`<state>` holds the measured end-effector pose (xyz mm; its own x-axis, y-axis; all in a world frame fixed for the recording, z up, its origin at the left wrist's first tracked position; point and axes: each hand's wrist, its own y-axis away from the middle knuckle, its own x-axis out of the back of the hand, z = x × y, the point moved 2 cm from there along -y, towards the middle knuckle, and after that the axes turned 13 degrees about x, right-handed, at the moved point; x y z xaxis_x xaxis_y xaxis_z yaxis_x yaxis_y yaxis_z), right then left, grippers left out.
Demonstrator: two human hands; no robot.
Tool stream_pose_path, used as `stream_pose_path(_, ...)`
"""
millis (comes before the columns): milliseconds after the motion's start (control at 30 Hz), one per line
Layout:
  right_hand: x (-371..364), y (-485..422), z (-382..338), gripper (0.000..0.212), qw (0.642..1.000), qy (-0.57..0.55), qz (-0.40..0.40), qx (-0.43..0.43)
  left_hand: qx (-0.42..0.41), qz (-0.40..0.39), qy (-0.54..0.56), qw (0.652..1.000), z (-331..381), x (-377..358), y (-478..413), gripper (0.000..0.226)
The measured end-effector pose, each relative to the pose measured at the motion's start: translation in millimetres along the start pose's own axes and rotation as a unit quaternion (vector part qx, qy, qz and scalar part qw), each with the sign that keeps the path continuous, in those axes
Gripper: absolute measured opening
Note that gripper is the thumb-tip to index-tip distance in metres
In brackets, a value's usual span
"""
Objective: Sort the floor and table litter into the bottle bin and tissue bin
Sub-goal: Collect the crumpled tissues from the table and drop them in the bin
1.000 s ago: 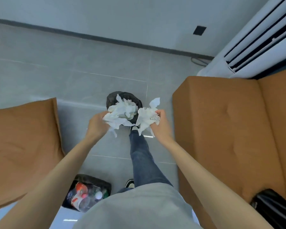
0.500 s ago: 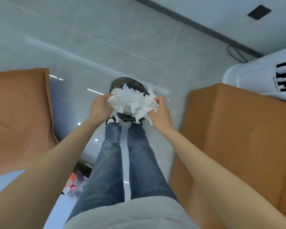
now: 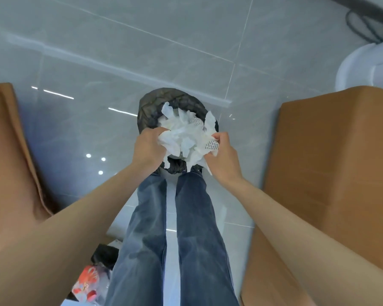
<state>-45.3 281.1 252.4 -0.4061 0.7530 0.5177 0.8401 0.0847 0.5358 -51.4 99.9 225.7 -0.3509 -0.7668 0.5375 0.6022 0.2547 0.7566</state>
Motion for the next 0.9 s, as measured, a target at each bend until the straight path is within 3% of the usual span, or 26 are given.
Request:
stream_pose_path(233,-63.6,-60.2,59.5,0.043,1.0,0.007,-0.016,0.001,0.002,-0.046,-0.019,0.999,-33.8,-61.0,-71.1,0.06)
stream_pose_path(333,-87.3,-82.6,85.1,0.06,0.999,0.03,-0.028,0.012,-0.014,-0.07,-0.038,0.997,-42.9,-82.7,-95.9,0.07)
stream_pose_path(400,-99.3,-93.5,98.2,0.073,0.995,0.076,-0.059,0.029,-0.039,-0.068,-0.108,0.991,-48.7,-94.2,-106.0,0.083)
stream_pose_path(500,-115.5,-106.2,115.3,0.087,0.975,0.171,-0.125,0.059,-0.131,0.009,-0.271,0.954,-56.4,-109.1,-116.5,0.098)
stream_pose_path(633,-139.4,-124.7,132.5,0.091,0.937,0.286,-0.177,0.095,-0.208,0.087,-0.397,0.89,-66.6,-126.4,-143.5,0.101)
stream_pose_path(900,-171.2,-158.4,164.9,0.088,0.919,0.321,-0.218,0.075,-0.14,0.064,-0.468,0.87,-79.9,-162.5,-197.6,0.099)
